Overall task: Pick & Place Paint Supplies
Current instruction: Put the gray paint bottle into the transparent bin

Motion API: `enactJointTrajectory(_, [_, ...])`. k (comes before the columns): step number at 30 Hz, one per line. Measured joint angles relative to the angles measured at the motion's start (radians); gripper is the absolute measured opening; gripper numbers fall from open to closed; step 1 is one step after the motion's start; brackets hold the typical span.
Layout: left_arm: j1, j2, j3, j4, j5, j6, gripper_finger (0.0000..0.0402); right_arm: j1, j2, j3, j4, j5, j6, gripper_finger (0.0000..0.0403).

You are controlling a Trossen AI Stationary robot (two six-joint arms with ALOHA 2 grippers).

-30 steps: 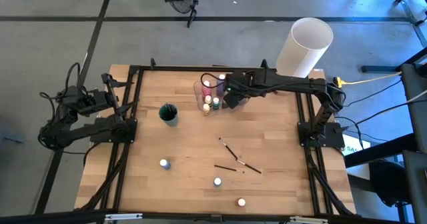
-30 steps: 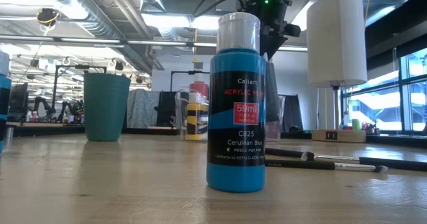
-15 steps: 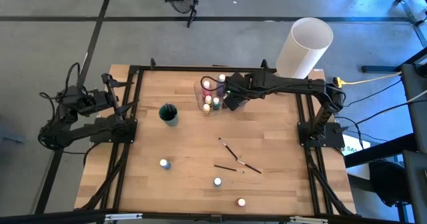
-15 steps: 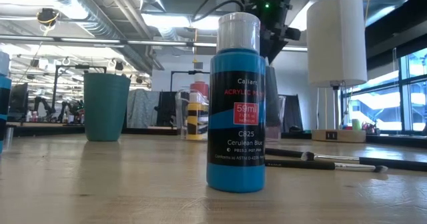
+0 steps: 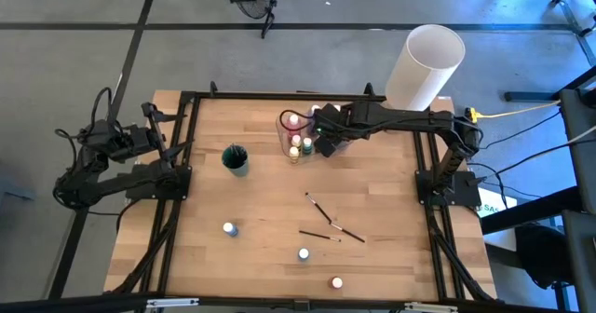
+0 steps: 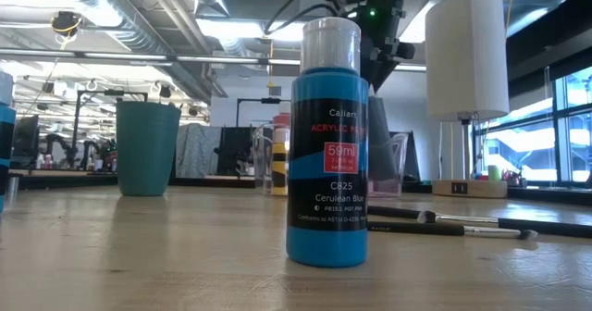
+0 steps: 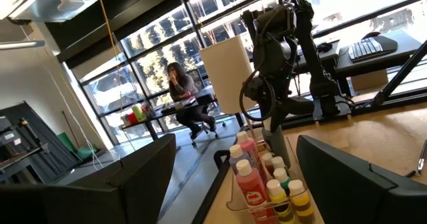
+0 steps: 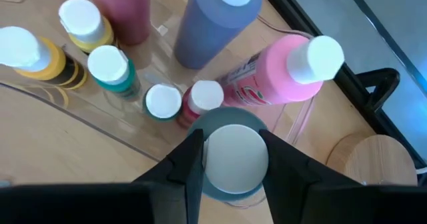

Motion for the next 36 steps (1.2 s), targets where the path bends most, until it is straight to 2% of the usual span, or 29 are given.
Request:
enactJointTrajectory(23, [0.000,0.000,0.000,0.000,0.000,0.018,0.0308,-0.005,-0.040,0.004,-0.059,-0.056,0.057,0.0119])
enactJointTrajectory(36, [0.000,0.000,0.000,-0.005,0.000,0.017,0.0308,-0.005,-0.171,0.004,-0.019,-0.060,0.021,0.0119])
